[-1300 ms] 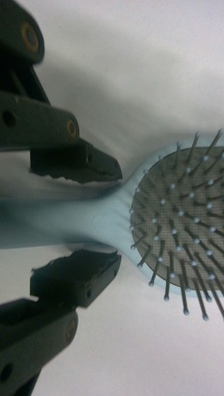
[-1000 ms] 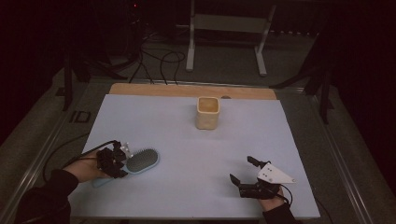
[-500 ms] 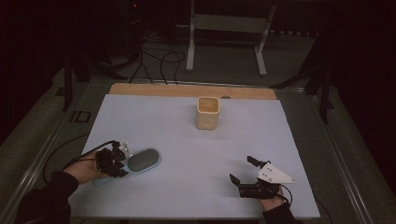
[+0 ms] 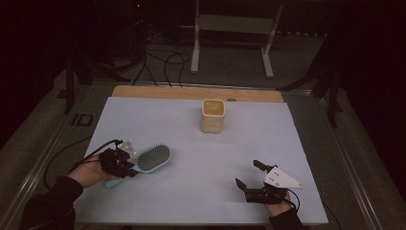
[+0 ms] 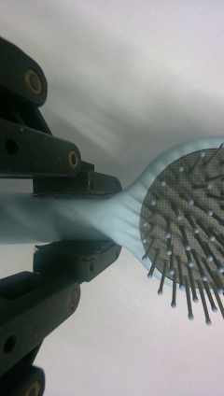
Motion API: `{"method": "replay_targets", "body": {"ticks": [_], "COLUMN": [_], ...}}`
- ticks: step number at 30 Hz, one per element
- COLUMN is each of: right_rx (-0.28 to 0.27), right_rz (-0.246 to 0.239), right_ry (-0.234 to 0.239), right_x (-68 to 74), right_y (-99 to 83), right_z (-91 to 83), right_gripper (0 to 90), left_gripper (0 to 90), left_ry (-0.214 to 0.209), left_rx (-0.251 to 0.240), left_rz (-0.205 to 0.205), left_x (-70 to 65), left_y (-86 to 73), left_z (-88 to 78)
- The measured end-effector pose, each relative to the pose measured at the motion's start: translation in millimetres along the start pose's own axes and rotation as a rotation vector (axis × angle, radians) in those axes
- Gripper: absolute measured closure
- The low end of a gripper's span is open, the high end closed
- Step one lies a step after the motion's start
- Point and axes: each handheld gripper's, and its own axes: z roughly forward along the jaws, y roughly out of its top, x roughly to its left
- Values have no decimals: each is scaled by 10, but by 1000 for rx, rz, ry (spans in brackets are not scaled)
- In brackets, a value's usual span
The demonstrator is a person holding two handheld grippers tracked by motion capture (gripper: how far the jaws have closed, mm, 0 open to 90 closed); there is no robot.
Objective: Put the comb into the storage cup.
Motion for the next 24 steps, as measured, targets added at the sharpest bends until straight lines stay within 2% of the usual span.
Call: {"method": "replay_targets", "body": {"ticks": [5,6,7,13,16,24], "right_rx": [1,1,-1,0,-1,-3], "right_rz": [0,0,0,0,2,2], "right_ry": [1,1,3,3,3,6], "right_x": [1,1,1,-3,-4,-6], "right_y": [0,1,1,-1,-1,-2], "right_z": [0,1,3,3,3,2], "right_gripper": [102,102,102,102,102,102], "left_gripper": [701,701,701,701,701,701], "left_ry": [-2,10,0,-5,24,59], "left_rx": [-71,-84,-95,-178,-222,-342], "left_rz": [11,25,18,37,32,10], "left_x": [-36,-52,-49,-101,-123,-173], "left_y": [100,123,149,313,399,629], "left_z": [-72,-83,-91,-120,-129,-160]}}
